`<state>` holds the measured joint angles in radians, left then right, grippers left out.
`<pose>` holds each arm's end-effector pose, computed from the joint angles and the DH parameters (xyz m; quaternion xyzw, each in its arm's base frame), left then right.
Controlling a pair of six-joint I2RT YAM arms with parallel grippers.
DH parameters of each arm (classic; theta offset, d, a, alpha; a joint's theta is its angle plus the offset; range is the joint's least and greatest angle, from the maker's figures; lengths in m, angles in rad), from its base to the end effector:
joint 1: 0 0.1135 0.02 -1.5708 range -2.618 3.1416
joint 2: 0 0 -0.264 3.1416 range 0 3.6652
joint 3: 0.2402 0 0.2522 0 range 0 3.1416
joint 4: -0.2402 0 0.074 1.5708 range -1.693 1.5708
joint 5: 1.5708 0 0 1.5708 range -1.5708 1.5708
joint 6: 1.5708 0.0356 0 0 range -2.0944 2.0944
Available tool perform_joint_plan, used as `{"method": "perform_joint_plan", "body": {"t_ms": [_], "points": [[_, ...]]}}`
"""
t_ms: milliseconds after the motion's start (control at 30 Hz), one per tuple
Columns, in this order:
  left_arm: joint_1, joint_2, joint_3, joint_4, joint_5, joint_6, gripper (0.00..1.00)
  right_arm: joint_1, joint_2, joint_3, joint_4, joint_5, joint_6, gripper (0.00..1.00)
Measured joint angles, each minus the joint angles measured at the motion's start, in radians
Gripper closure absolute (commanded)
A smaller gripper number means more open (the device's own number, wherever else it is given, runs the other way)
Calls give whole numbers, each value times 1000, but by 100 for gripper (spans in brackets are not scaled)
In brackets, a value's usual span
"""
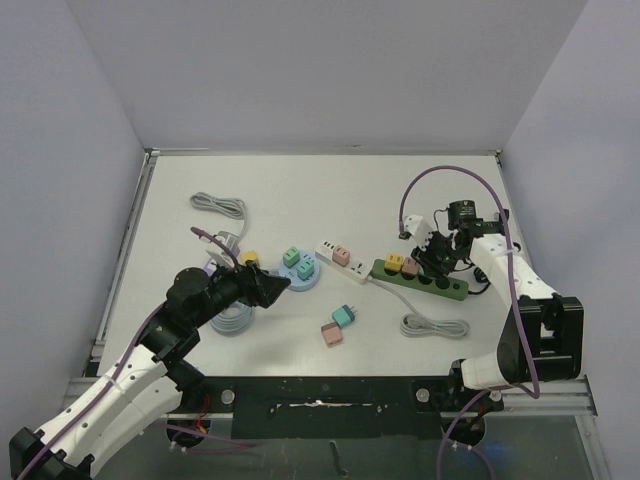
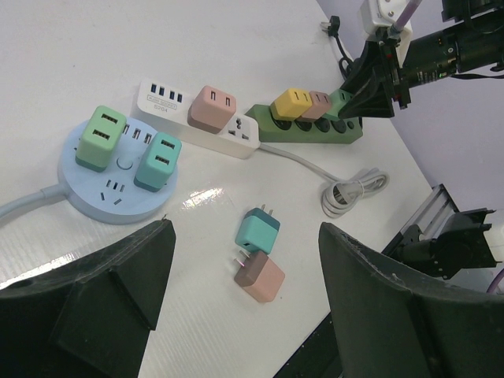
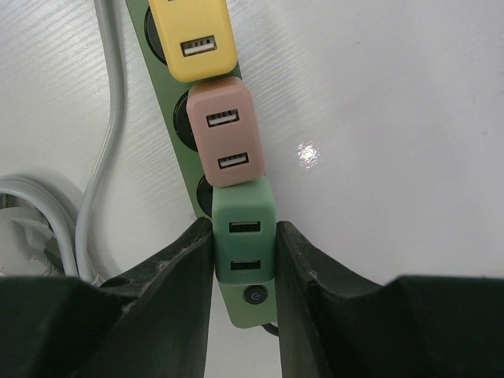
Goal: Insert the plug
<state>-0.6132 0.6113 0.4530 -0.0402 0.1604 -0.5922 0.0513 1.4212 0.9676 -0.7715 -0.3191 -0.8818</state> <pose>0.1293 -0.0980 0.2641 0.0589 0.7706 -0.4091 0.4851 0.2627 0.0247 0.2197 -0.4619 0.8564 0.0747 0.2185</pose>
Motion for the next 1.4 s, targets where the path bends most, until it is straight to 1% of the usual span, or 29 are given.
{"method": "perform_joint_plan", "body": {"t_ms": [300,400,533,767,933,1000,1033,1167,1400], "points": [[1,-21,-8,2,0,2,28,-39,39,8,-5,-50,-5,92],[1,-27,-11,3,0,2,28,-46,52,10,-8,-74,-13,89],[3,-33,-16,7,0,2,28,-52,51,-6,8,-90,-39,87],[8,-33,-20,10,-1,2,28,-49,47,-28,11,-74,-152,97],[13,-25,-23,16,-1,2,28,-58,91,-21,-1,-61,-228,97],[14,-24,-23,16,-4,2,28,-58,97,-19,-7,-63,-245,100],[14,-24,-23,16,-5,2,28,-58,98,-20,-8,-63,-252,100],[15,-24,-23,15,-12,2,28,-66,107,-13,-14,-80,-259,100],[19,-13,-23,15,-19,2,28,-72,185,84,-94,-88,-249,100]]}}
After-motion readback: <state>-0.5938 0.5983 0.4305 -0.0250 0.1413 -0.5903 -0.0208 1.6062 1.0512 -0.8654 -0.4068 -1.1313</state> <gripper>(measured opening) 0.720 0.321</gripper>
